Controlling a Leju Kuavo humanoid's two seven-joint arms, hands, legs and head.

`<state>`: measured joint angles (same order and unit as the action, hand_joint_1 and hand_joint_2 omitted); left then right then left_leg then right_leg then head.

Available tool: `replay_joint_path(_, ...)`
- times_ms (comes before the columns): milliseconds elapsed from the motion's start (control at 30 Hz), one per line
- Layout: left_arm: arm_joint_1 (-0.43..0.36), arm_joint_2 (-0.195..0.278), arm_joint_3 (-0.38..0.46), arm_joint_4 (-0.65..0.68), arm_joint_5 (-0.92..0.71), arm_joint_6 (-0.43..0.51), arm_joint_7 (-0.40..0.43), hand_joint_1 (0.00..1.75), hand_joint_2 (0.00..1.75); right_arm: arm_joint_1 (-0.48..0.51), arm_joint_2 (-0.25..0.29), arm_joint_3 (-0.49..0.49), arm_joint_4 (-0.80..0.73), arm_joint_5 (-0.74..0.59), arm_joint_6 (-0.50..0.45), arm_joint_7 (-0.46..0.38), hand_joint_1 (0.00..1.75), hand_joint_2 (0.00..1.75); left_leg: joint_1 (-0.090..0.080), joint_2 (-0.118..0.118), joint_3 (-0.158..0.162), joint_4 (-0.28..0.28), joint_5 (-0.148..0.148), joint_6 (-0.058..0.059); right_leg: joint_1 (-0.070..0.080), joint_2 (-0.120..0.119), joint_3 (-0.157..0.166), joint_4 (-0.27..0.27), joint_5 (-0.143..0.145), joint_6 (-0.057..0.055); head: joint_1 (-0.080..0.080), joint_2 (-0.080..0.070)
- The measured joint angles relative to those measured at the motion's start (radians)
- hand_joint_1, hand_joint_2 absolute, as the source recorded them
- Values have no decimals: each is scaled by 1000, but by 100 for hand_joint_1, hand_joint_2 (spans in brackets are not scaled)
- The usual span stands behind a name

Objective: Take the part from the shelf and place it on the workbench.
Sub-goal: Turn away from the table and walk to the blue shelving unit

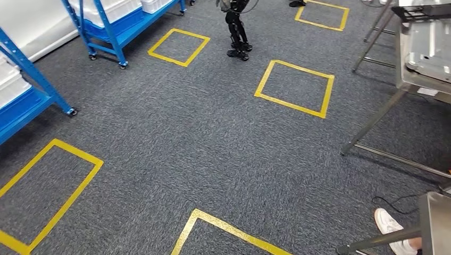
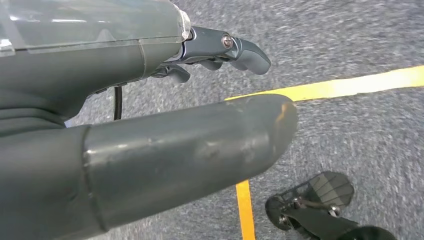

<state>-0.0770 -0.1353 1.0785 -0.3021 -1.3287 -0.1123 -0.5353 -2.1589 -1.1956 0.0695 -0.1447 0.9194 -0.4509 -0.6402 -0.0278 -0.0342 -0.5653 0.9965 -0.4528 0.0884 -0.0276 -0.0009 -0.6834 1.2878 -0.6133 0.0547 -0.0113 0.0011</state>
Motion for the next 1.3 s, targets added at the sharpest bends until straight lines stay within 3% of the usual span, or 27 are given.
replay_joint_path(33, 1, 0, 0, 0, 0, 0, 0, 0, 0, 0, -1, 0, 0, 0, 0, 0, 0, 0, 0, -12, 2, 3, -2, -1, -2, 2, 9, -31, 32, 1, 0, 0)
replay_joint_path(67, 1, 0, 0, 0, 0, 0, 0, 0, 0, 0, -1, 0, 1, 0, 0, 0, 0, 0, 1, -25, 3, 7, -5, -4, -5, 11, 36, -96, 76, 3, 0, 0)
replay_joint_path(133, 0, 0, 0, 0, 0, 0, 0, 0, 0, 0, -3, 0, 1, 0, 0, 0, 0, 0, 2, -49, -2, 20, -11, -12, -11, 56, 88, -215, 126, 5, 0, 0)
replay_joint_path(200, -1, 0, 0, 0, 0, 0, 0, 0, 0, 0, -4, 0, 1, 0, 0, 0, 0, 0, 3, -73, -14, 29, -11, -22, -10, 77, 101, -252, 129, -2, -1, 0)
replay_joint_path(267, 2, 0, 0, 0, 0, 0, 0, 0, 0, 0, 0, 0, 1, 0, 0, 0, 0, 0, 4, -89, -22, 30, -10, -30, -9, 52, 101, -255, 132, -15, -1, 0)
replay_joint_path(333, 3, 0, 0, 0, 0, 0, 0, 0, 0, 0, 7, 0, 1, 0, 0, 0, 0, 0, 2, -54, -38, 66, -35, -40, -10, 28, 108, -261, 133, -29, -2, 0)
replay_joint_path(400, 1, 0, 0, 0, 0, 0, 0, 0, 0, -1, 10, 0, -1, 0, 0, 0, 0, 0, 4, 3, -92, 181, -98, -46, -4, 2, 112, -264, 132, -39, -2, 0)
replay_joint_path(467, 1, -1, 0, 0, 0, 0, 0, 0, 0, -1, 10, 0, -2, 0, 0, 0, 0, 0, 9, 25, -153, 305, -144, -48, 3, -23, 113, -264, 130, -42, -3, 0)
replay_joint_path(500, 1, -1, 0, 0, 0, 0, 0, 0, 0, -1, 10, 0, -2, 0, 0, 0, 0, 0, 11, 27, -163, 323, -141, -47, 5, -35, 114, -263, 129, -43, -3, 0)
replay_joint_path(533, 2, -1, 0, 0, 0, -1, 0, 0, 0, -1, 10, 0, -2, 0, 0, 0, 0, 0, 12, 29, -152, 298, -118, -45, 7, -48, 116, -263, 127, -43, -3, 0)
replay_joint_path(567, 3, -1, 0, 0, 0, -1, 0, 0, 0, -1, 10, 0, -2, 0, 0, 0, 0, 0, 11, 37, -121, 237, -83, -42, 8, -60, 119, -263, 125, -43, -3, 0)
replay_joint_path(633, 2, -1, 0, 0, 0, 0, 0, 0, 0, -1, 10, 0, -2, 0, 0, 0, 0, 0, 1, 82, -47, 93, -30, -32, 10, -82, 127, -264, 120, -40, -3, 0)
replay_joint_path(700, 0, 0, 0, -1, 0, 0, 0, 0, 0, -1, 8, 0, -2, 0, 0, 0, 0, 0, -10, 111, -16, 28, -19, -22, 13, -103, 130, -265, 117, -33, -3, 0)
replay_joint_path(767, 1, 0, 0, -1, 0, 0, 0, 0, 0, 0, 8, 0, -2, 0, 0, 0, 0, 0, -12, 92, -14, 17, -14, -13, 12, -120, 134, -268, 116, -24, -3, 0)
replay_joint_path(833, 2, 0, 0, -2, 0, 0, 0, 0, 0, 0, 9, 0, -2, 1, 0, 0, 0, 0, -8, 71, -5, 1, -3, -4, 7, -86, 129, -245, 94, -16, -2, 0)
replay_joint_path(900, 0, 0, 0, -2, 0, 0, 0, 0, 0, -2, 6, 0, -2, 1, 0, 0, 0, 0, -4, 51, 1, -9, 3, 2, 4, -25, 86, -150, 38, -11, -1, 0)
replay_joint_path(967, -1, 0, 0, -2, 0, 0, 0, 0, 0, -2, 1, 0, -1, 0, 0, 0, 0, 0, -3, 27, 2, -8, 4, 4, 3, -3, 18, -26, -10, -7, -1, 0)
replay_joint_path(1000, -1, 0, 0, -2, 0, 0, 0, 0, 0, -2, 0, 0, -1, 0, 0, 0, 0, 0, -3, 13, 2, -6, 3, 3, 2, -1, 0, 2, -9, -5, -1, 0)
replay_joint_path(1033, 0, 0, 0, -2, 0, 0, 0, 0, 0, -1, -2, 0, -1, 0, 0, 0, 0, 0, -3, 0, 3, -4, 2, 2, 0, 0, -1, -8, 13, -4, -2, 0)
replay_joint_path(1067, 1, 0, 0, -2, 0, -1, 0, 0, 0, -1, -2, 0, -1, 0, 0, 0, 0, 0, -2, -13, 5, 0, 0, 0, -1, 5, 20, -59, 52, -3, -2, 0)
replay_joint_path(1133, 0, 0, 0, -2, 0, -1, 0, 0, 0, -1, -3, 0, -1, 0, 0, 0, 0, 0, -1, -41, 2, 13, -7, -7, -6, 42, 79, -193, 116, 0, -2, 0)
replay_joint_path(1200, 0, 0, 0, -2, 0, -1, 0, 0, 0, -1, -4, 0, -2, 0, 0, 0, 0, 0, 0, -65, -9, 23, -10, -17, -6, 67, 104, -255, 133, -5, -2, 0)
replay_joint_path(1300, 4, 0, 0, -2, 0, -1, 0, 0, 0, 0, 3, 0, -2, 1, 0, 0, 0, 0, 1, -88, -20, 28, -10, -30, -5, 38, 104, -260, 133, -22, -2, 0)
